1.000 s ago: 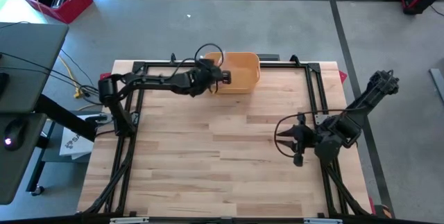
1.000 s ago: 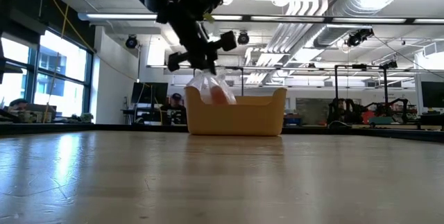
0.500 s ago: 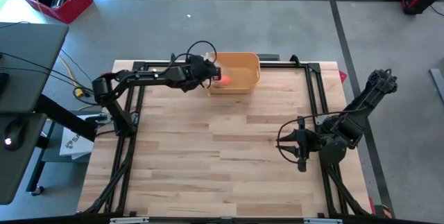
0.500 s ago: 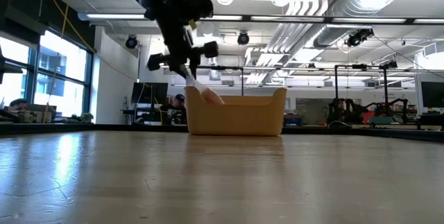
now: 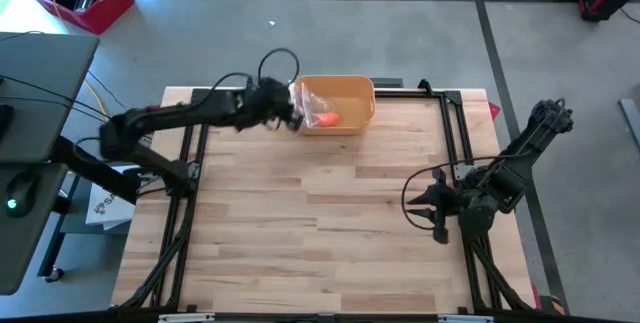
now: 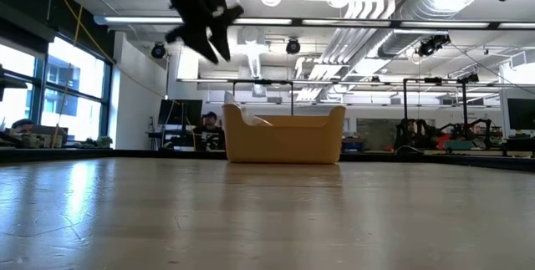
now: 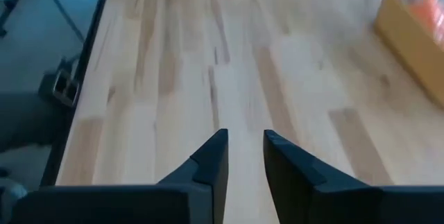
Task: Roll bandage
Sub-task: Return to Home Position
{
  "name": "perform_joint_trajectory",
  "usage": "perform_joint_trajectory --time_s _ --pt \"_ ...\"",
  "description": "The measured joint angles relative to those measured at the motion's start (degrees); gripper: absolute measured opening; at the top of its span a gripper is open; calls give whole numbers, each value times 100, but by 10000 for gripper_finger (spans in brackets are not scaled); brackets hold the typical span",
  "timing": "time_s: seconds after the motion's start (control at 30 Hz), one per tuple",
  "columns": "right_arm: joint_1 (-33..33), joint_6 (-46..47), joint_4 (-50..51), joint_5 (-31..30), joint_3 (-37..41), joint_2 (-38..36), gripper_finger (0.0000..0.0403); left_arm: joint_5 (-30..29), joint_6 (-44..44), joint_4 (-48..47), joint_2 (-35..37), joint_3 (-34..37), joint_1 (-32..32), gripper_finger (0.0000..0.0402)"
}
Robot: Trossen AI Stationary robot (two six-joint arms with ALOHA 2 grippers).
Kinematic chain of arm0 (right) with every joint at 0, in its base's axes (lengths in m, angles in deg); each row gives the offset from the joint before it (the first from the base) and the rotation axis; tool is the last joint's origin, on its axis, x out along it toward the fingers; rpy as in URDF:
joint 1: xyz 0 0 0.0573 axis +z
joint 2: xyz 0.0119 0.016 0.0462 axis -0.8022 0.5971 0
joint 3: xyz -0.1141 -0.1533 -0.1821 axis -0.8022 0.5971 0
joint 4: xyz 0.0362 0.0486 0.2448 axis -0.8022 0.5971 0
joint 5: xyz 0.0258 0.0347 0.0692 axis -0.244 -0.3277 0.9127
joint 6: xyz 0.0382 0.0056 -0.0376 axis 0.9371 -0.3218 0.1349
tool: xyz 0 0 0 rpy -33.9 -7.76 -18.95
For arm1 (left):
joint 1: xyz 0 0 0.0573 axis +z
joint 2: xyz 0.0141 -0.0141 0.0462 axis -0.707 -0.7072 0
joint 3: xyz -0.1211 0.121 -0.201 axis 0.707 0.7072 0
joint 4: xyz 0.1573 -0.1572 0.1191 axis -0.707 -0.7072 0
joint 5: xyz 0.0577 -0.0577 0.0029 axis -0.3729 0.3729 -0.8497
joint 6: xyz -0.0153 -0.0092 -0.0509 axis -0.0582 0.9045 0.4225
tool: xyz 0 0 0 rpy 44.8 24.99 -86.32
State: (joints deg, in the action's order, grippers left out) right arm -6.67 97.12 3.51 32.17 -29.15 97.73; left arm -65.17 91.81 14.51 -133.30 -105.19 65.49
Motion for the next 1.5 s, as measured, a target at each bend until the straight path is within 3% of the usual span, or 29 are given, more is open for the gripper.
perform_joint_trajectory --time_s 0.17,0.3,0.4,0.5,0.6,0.77,0.97,1.13,1.37,1.5 --pt "0 345 875 359 0 -484 64 -436 -155 -569 1199 534 -1170 140" --pt "-27 158 646 467 322 -1220 45 13 416 -46 2505 1772 -2016 116" --pt "-95 -323 -718 1306 1090 -1985 30 121 656 897 3438 2814 -2702 90" --pt "-265 -663 -2834 2268 2105 -2665 19 75 491 1900 4166 3669 -3250 58" --pt "-511 -1003 -4735 2535 2958 -2931 13 -146 255 2721 4677 4328 -3572 21" --pt "-1375 -1960 -5629 2655 3520 -2995 2 394 -846 3714 5635 5231 -3482 4" --pt "-2966 -2470 -5672 4184 3554 -3515 0 464 -1166 3849 7038 5859 -3045 1" --pt "-3996 -2831 -5058 4614 3554 -4269 0 645 -1194 3987 7623 6262 -2794 1" --pt "-4482 -2902 -4070 4828 3557 -5268 0 873 -1188 4123 7704 6757 -2656 0" --pt "-4480 -3007 -3969 4737 3561 -5406 0 883 -1185 4101 7697 6940 -2652 0"
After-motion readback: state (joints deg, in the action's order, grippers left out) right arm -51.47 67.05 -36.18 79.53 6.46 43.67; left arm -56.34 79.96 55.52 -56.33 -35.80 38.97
